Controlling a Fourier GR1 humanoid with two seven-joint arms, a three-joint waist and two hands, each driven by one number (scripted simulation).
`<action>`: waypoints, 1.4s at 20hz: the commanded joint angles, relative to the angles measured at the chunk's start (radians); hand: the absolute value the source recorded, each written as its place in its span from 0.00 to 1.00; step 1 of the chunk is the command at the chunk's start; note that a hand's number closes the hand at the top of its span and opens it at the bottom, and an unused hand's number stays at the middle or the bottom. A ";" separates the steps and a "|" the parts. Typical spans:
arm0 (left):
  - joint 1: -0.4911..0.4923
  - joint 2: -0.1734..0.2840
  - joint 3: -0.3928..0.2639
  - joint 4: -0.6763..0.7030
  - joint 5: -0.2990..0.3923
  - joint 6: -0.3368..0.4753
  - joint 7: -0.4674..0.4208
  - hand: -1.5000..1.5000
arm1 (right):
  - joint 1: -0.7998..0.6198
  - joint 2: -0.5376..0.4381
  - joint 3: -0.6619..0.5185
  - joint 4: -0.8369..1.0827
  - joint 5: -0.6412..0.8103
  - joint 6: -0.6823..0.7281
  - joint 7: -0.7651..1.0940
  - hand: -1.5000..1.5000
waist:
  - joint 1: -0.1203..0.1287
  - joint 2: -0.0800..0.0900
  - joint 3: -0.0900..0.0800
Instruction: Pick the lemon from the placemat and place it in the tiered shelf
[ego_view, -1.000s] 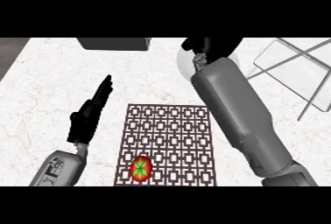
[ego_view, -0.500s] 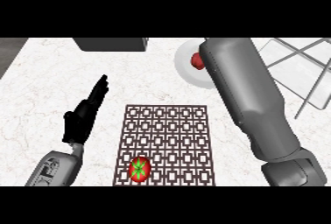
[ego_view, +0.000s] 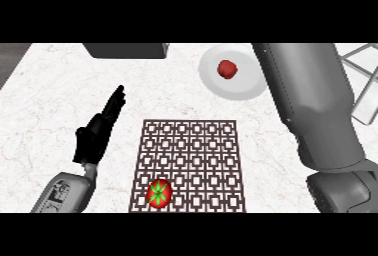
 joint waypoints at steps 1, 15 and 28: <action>-0.003 -0.013 -0.007 -0.023 -0.012 0.011 0.014 0.50 | -0.032 -0.046 -0.054 0.025 0.062 0.044 0.184 1.00 | 0.005 0.003 0.001; 0.030 -0.011 0.019 0.005 -0.009 -0.043 -0.033 0.50 | -0.021 -0.162 -0.143 0.048 0.140 0.093 -0.009 1.00 | 0.004 0.004 0.001; -0.013 -0.022 0.035 -0.042 -0.043 -0.032 0.039 0.50 | 0.088 -0.294 -0.204 0.172 0.148 -0.086 -0.116 1.00 | 0.008 0.008 0.002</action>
